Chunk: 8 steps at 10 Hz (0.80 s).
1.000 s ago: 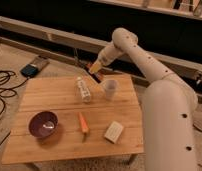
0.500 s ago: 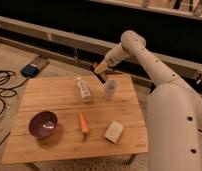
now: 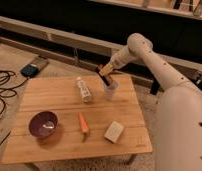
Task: Place the eraser in the ceramic cup
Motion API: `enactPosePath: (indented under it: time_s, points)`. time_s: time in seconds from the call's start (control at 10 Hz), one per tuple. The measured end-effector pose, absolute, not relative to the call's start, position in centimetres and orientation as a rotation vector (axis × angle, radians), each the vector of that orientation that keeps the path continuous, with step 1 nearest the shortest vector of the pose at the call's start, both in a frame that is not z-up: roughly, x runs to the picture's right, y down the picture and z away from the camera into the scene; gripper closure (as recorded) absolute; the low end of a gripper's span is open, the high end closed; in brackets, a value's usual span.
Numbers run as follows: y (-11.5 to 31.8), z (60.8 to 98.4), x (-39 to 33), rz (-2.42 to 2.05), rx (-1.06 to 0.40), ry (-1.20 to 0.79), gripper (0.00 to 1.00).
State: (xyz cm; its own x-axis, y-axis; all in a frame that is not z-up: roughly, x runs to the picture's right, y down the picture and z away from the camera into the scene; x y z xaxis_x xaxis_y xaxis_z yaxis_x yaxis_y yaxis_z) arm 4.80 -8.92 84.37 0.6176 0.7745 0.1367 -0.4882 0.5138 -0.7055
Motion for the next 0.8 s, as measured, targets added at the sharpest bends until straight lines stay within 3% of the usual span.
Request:
enactPosePath:
  time_s: [0.8]
  points:
    - [-8.0,86.5,5.4,0.769,-0.666,-0.505,0.91]
